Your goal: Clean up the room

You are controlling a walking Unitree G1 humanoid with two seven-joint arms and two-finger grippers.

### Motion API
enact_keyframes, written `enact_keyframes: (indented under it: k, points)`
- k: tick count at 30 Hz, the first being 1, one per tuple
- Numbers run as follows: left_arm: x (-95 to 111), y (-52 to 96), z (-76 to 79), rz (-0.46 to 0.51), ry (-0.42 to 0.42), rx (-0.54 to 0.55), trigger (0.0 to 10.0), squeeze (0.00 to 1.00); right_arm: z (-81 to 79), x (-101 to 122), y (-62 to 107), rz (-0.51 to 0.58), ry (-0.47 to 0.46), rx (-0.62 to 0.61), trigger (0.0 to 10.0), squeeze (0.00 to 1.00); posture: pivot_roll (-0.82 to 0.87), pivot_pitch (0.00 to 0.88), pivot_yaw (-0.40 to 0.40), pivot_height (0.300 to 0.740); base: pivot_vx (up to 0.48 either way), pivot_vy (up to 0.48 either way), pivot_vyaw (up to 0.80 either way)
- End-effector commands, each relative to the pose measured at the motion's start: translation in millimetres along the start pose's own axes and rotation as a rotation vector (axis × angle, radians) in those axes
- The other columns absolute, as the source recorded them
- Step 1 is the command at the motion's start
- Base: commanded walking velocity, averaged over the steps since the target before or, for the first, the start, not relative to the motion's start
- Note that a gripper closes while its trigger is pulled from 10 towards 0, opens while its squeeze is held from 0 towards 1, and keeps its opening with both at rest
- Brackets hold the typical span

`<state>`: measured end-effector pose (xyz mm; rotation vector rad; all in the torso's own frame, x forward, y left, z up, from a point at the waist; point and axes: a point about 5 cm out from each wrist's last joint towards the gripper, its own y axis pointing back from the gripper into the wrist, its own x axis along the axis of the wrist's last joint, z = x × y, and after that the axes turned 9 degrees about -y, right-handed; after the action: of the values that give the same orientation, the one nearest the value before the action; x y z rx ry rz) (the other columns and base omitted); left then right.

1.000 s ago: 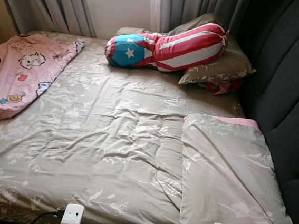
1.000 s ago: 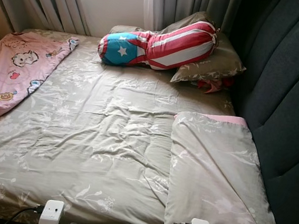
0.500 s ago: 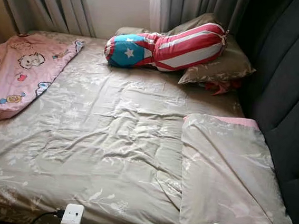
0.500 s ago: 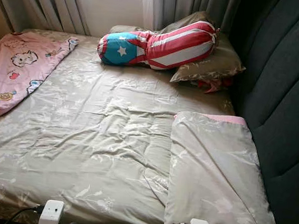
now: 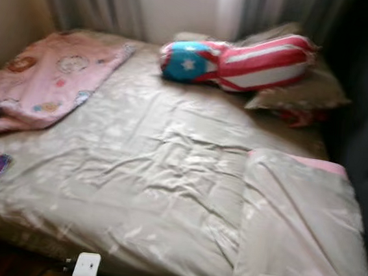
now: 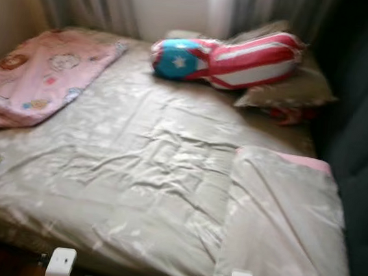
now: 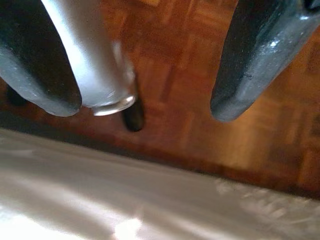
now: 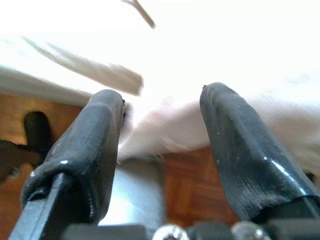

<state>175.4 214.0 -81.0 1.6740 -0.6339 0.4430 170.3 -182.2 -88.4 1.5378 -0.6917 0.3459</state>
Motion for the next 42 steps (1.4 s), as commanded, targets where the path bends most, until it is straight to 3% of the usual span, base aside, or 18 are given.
enact_keyframes:
  k: [1,42]
  points:
    - [-1.2,0.2,-1.8,-0.005,0.009,0.010,10.0,0.00,4.2,-8.0,2.0,-0.028,-0.024,-0.021,10.0,0.00,-0.09,0.081,-0.020,0.740,0.000,0.416,0.00]
    - [2.1,-0.7,-4.4,-0.002,0.000,0.010,10.0,0.00,-0.9,-4.7,0.4,-0.022,-0.046,-0.019,10.0,0.00,-0.08,0.096,-0.007,0.740,0.000,0.433,0.00]
